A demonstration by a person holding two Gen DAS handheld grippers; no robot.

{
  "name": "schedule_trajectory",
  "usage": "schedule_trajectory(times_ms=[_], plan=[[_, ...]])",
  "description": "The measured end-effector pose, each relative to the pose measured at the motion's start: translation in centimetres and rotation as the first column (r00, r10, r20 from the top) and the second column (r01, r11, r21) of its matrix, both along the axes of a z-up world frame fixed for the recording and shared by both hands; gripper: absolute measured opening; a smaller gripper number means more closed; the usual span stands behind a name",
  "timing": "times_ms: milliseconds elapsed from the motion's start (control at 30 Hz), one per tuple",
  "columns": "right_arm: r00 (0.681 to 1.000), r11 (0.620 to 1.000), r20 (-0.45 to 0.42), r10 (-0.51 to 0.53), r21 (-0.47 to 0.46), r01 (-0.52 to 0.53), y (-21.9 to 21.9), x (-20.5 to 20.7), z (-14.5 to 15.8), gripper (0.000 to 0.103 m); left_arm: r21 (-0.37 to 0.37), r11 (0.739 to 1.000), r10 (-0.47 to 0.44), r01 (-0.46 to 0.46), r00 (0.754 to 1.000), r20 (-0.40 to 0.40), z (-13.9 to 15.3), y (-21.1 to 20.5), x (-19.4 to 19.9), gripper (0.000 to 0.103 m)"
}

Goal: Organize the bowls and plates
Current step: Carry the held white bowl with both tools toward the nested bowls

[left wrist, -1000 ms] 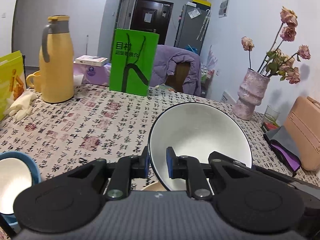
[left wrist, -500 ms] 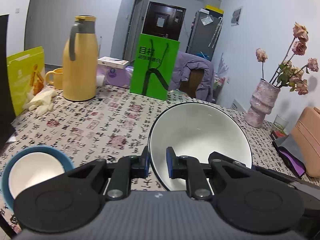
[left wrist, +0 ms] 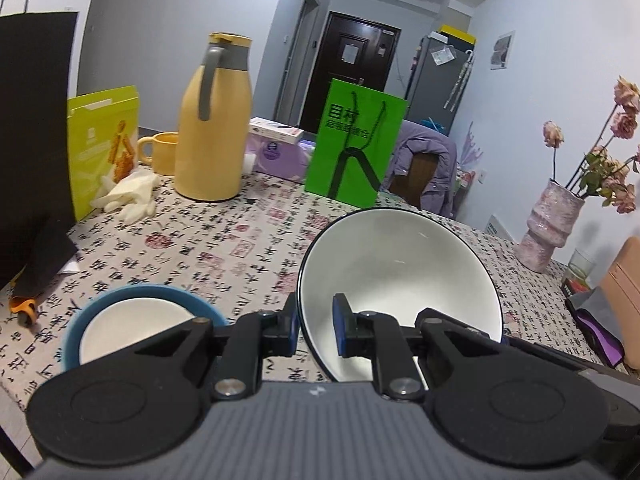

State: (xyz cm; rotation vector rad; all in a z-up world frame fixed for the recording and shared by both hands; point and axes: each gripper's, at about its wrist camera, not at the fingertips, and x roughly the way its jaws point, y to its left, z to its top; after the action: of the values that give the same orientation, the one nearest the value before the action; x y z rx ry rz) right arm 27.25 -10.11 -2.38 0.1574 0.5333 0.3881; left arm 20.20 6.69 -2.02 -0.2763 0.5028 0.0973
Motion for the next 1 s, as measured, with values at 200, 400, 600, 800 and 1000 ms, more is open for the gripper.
schedule_trajectory(times_ms=[200, 400, 600, 800, 1000], plan=[[1.0, 1.0, -0.014, 0.027, -0.003, -0.027, 2.1, -0.2, -0.3, 0.017, -0.009, 0.999, 0.031, -0.031, 0.999, -0.011, -0.4, 2.0, -0.6, 0.016], [0.998, 0.998, -0.024, 0.056, -0.008, -0.057, 4.2, -0.5, -0.7, 0.017, -0.012, 0.998, 0.059, -0.059, 0.998, -0.022, -0.8, 4.0, -1.3, 0.016], [0.995, 0.996, -0.041, 0.086, -0.011, -0.087, 6.1, -0.3, -1.2, 0.017, -0.014, 0.996, 0.088, -0.088, 0.996, -0.033, -1.3, 5.8, -1.6, 0.016], [0.992, 0.994, -0.055, 0.11, -0.018, -0.111, 7.8, -0.3, -1.5, 0.017, -0.023, 0.993, 0.113, -0.113, 0.993, -0.038, -1.6, 7.4, -1.9, 0.016], [0.989, 0.991, -0.07, 0.127, -0.023, -0.129, 9.3, -0.1, -2.0, 0.017, -0.029, 0.991, 0.13, -0.131, 0.99, -0.049, -2.1, 8.8, -2.2, 0.016]])
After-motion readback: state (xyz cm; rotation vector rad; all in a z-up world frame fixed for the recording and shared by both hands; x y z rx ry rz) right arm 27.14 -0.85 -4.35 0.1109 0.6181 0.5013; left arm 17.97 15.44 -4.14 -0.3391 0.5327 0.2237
